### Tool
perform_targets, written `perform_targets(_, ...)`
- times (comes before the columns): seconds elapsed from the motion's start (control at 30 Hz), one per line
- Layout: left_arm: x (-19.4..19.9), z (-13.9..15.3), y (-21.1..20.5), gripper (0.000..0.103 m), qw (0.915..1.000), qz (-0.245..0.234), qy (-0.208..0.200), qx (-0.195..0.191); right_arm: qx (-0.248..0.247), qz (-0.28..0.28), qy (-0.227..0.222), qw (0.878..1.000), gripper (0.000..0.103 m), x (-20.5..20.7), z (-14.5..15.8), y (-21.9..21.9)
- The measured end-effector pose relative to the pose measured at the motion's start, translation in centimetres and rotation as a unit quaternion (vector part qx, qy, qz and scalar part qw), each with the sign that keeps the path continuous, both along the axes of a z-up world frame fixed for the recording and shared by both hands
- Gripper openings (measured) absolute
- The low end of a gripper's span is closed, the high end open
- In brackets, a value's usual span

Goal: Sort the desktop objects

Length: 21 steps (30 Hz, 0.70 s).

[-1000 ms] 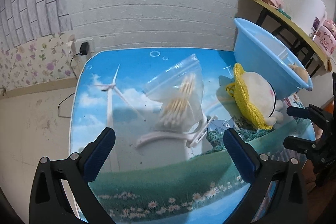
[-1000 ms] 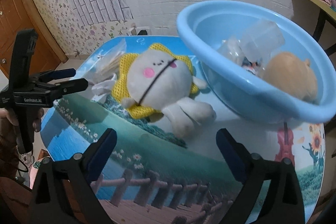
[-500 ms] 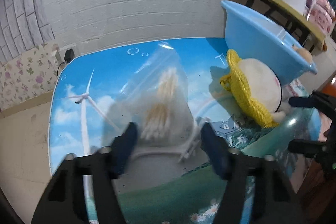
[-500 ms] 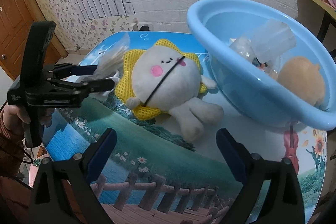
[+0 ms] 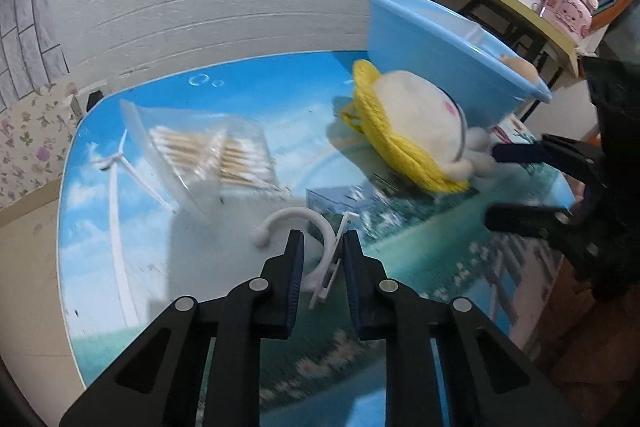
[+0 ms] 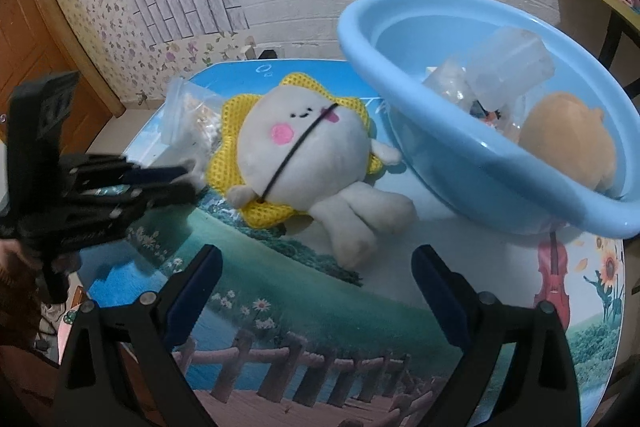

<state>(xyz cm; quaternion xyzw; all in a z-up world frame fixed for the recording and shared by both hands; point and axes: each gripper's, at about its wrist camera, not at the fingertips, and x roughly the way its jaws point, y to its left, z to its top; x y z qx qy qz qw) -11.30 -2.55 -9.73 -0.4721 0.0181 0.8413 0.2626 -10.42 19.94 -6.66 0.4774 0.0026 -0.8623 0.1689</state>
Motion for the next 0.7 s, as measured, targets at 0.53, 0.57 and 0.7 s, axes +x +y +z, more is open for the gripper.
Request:
perform_targets(0.53, 1.6, 0.2, 1.2, 0.046, 0.9997, 0.013, 0.005, -0.022, -0.004, 0.04, -0.011, 0.999, 0.008, -1.2, -0.8, -0.5)
perform_targets(0.57, 1.6, 0.1, 1.2, 0.046, 0.9996, 0.013, 0.007, -0.024, -0.007, 0.039, -0.014, 0.999, 0.002, -1.1, -0.9, -0.3)
perform_targets(0.7, 1.8, 0.1, 1.5, 0.032, 0.9997, 0.009, 0.005, -0.023, -0.017, 0.035, -0.013, 0.999, 0.003, -0.5, -0.6, 0.1)
